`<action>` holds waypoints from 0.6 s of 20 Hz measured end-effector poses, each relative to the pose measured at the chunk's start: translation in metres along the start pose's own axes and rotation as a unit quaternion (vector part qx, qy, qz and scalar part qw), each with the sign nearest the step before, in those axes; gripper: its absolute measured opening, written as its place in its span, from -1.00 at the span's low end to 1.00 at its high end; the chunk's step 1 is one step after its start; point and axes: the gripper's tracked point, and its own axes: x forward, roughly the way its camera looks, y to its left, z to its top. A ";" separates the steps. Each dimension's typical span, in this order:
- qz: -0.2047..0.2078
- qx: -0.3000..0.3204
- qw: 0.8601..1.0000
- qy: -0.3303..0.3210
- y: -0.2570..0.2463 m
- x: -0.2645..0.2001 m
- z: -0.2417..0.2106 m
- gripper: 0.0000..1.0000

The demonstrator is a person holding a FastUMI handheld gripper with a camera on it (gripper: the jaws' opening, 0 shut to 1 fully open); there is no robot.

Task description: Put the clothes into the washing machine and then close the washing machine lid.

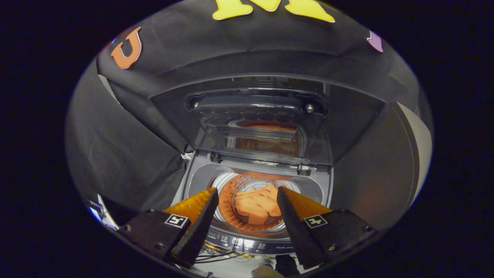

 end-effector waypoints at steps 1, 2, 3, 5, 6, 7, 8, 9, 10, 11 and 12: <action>-0.001 0.000 1.000 -0.001 0.000 -0.002 0.000 0.89; -0.001 0.000 1.000 -0.002 0.000 -0.003 0.000 0.89; -0.001 0.000 1.000 -0.003 0.000 -0.004 -0.001 0.89; -0.001 0.000 1.000 -0.005 0.001 -0.007 -0.002 0.89; 0.001 0.000 1.000 -0.007 0.002 -0.009 -0.001 0.89; 0.000 -0.001 1.000 -0.010 0.003 -0.013 0.001 0.89; 0.001 -0.001 1.000 -0.016 0.003 -0.020 0.003 0.89; 0.002 -0.001 1.000 -0.023 0.005 -0.025 0.008 0.89; 0.000 -0.005 0.999 -0.031 0.005 -0.030 0.012 0.89; -0.001 -0.010 0.999 -0.043 0.005 -0.036 0.018 0.89; -0.004 -0.013 0.998 -0.057 0.006 -0.044 0.025 0.89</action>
